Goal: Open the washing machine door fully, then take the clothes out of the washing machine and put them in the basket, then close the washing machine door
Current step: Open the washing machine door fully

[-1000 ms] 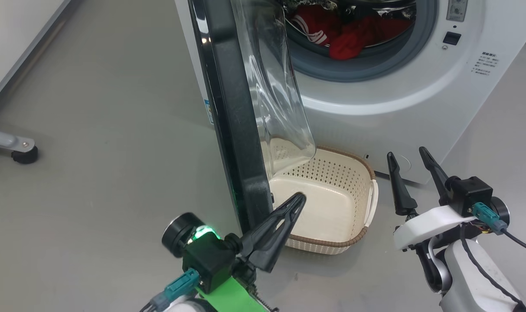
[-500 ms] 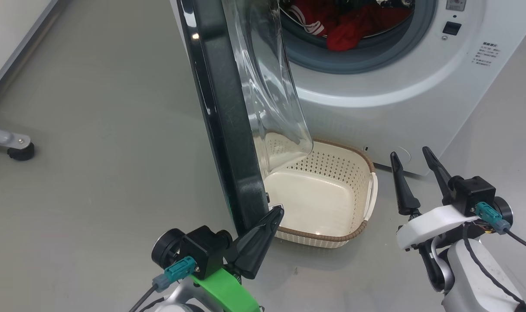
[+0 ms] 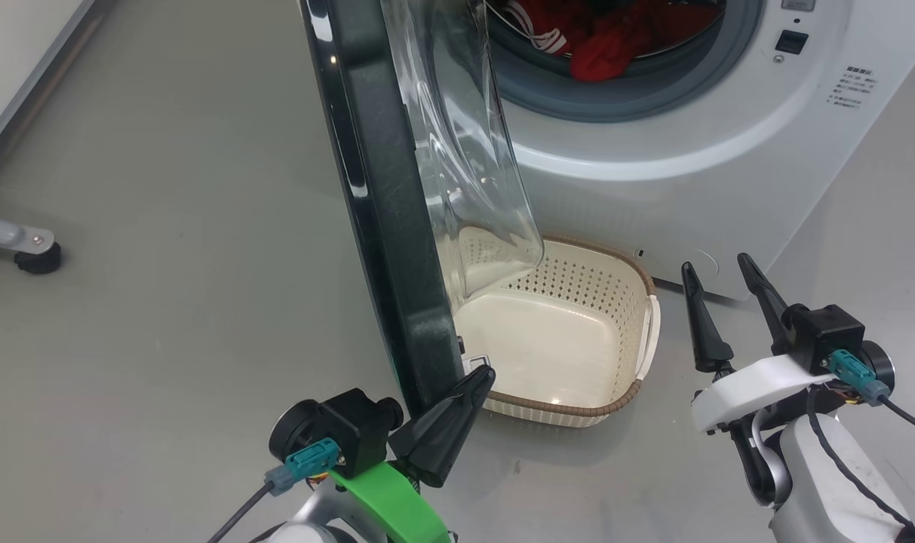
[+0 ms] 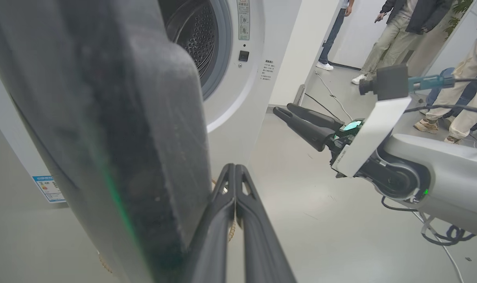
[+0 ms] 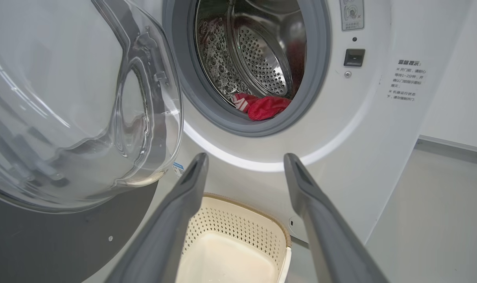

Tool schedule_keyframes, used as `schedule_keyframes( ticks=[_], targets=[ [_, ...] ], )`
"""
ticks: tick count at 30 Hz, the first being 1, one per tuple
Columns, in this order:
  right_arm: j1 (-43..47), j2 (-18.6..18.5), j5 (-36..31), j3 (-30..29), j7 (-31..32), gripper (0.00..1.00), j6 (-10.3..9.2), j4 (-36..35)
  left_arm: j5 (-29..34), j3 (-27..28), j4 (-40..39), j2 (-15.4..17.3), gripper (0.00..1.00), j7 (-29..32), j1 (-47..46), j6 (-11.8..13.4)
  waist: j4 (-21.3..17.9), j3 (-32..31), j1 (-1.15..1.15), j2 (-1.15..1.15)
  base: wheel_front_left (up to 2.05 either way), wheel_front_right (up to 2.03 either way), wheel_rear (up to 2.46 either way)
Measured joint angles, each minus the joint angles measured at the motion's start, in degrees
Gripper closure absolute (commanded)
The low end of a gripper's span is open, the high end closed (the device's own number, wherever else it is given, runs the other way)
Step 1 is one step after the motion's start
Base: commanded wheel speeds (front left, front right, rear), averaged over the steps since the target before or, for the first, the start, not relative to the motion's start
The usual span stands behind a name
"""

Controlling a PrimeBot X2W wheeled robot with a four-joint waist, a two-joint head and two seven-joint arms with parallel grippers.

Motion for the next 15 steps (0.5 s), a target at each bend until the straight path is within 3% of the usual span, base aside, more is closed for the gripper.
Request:
schedule_keyframes(
  ticks=[15],
  targets=[
    [0.0, 0.5, -0.5, -1.2, 0.0, 0.0, 0.49, 0.3, -0.5, 1.9, 1.7, -1.1, 1.0, -1.2, 1.9, 3.3, 0.5, -0.3, 0.0, 0.0, 0.0, 0.0, 0.0]
  ],
)
